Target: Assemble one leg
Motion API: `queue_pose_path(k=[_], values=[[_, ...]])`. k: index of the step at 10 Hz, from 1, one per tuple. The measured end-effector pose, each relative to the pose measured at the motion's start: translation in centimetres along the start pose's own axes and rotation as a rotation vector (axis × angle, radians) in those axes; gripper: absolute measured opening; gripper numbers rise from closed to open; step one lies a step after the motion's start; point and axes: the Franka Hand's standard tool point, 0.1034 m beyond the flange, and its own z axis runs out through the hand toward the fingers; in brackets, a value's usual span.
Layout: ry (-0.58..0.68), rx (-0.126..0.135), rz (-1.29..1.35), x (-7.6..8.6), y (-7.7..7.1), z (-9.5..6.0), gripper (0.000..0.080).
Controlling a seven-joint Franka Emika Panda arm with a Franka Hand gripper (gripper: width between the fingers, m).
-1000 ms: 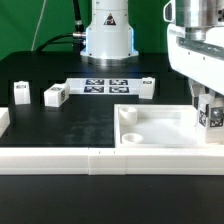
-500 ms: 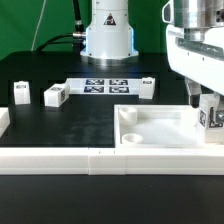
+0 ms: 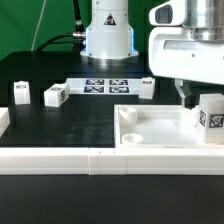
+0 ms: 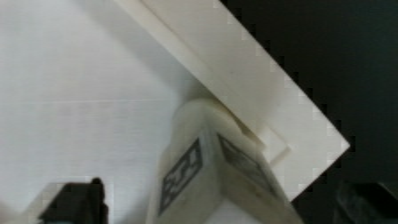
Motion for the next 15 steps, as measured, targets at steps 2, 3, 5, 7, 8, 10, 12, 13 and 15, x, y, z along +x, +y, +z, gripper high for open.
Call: queue_pose_path(k=[2, 3, 5, 7, 8, 10, 12, 13, 15], values=[[0.001, -0.008, -0.217, -0.07, -0.16, -0.04, 0.0649], [0.003, -0.012, -0.348, -0.03, -0.14, -0.06, 0.0649], [0.006, -0.017, -0.499, 0.09, -0.11, -0.09, 0.0649], [0.008, -0.017, -0.661, 0.28, -0.04, -0.12, 0.0649], [0.008, -0.017, -0.661, 0.28, -0.04, -0.12, 0.062], [0.008, -0.017, -0.661, 0.29, -0.03, -0.12, 0.0469], [0.009, -0.017, -0.617, 0.37, 0.03, -0.13, 0.0291], [0.009, -0.017, -0.619, 0.4, 0.05, -0.13, 0.0291], [0.003, 0.001, -0.376, 0.5, 0.18, -0.09, 0.0291]])
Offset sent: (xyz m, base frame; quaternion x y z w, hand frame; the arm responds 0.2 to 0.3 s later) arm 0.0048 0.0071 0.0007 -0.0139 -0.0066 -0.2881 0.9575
